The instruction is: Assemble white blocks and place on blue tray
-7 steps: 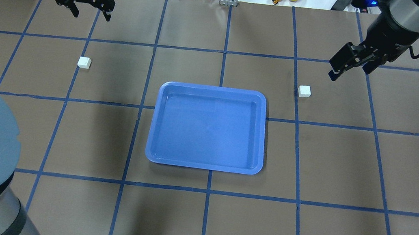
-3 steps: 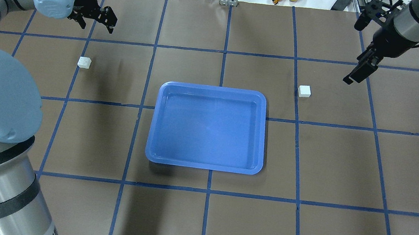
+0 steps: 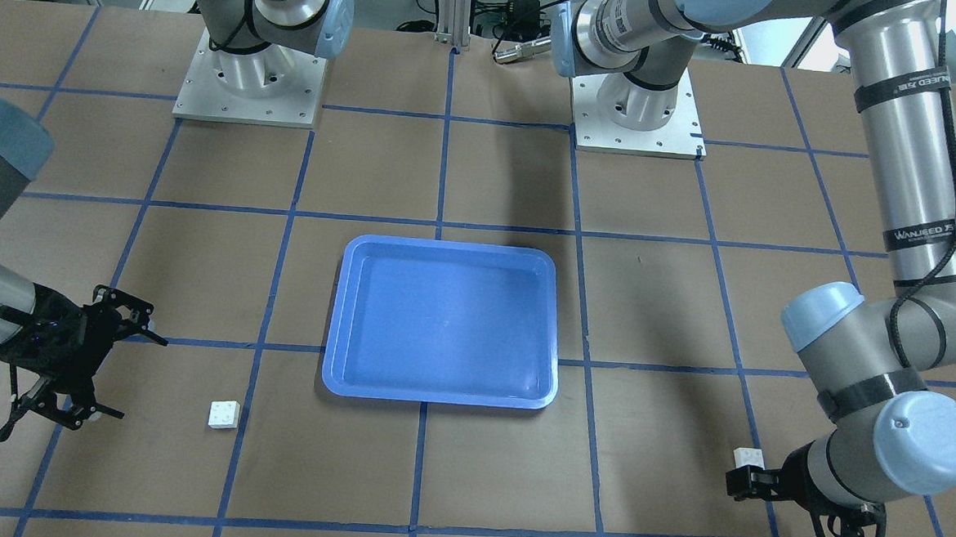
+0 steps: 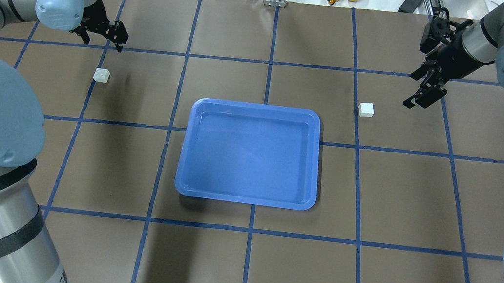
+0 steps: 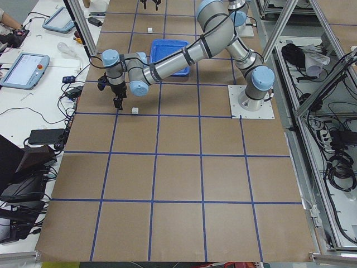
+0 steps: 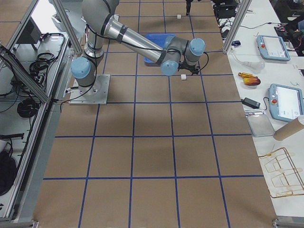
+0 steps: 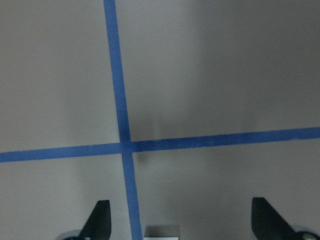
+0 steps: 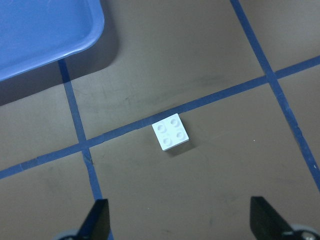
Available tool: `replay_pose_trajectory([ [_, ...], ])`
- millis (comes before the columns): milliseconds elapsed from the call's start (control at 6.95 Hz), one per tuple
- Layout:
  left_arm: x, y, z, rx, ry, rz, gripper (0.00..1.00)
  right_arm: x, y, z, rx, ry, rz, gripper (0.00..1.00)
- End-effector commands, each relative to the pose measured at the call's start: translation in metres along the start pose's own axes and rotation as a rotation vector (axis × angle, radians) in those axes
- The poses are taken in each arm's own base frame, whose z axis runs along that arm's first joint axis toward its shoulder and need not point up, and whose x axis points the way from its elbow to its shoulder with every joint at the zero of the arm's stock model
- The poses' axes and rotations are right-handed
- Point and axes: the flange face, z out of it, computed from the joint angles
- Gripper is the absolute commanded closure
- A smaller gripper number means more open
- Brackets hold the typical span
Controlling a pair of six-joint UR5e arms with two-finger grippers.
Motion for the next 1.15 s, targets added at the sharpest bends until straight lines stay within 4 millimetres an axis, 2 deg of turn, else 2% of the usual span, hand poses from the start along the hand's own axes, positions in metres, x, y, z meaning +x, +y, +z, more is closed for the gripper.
replay_pose_trajectory([
  [0, -0.007, 0.029, 0.023, -0.05, 0.012, 0.023, 0.0, 0.019, 0.018, 0.027, 0.021, 0.01, -0.069, 0.0],
  [144, -0.023, 0.034, 0.025, -0.048, 0.032, 0.02, 0.0, 0.018, 0.019, 0.028, 0.02, 0.006, -0.089, 0.0],
  [432, -0.02, 0.031, 0.02, -0.008, 0.101, 0.012, 0.08, 0.023, 0.023, 0.054, 0.043, -0.025, -0.169, 0.0],
  [576, -0.019, 0.029, 0.028, -0.01, 0.117, 0.012, 0.1, 0.025, 0.024, 0.066, 0.054, -0.035, -0.217, 0.0],
  [864, -0.016, 0.031, 0.04, -0.031, 0.128, 0.012, 0.19, 0.022, 0.02, 0.072, 0.057, -0.045, -0.23, 0.0],
  [1008, -0.016, 0.031, 0.031, -0.024, 0.115, 0.021, 0.55, 0.02, 0.011, 0.078, 0.06, -0.055, -0.262, 0.0],
])
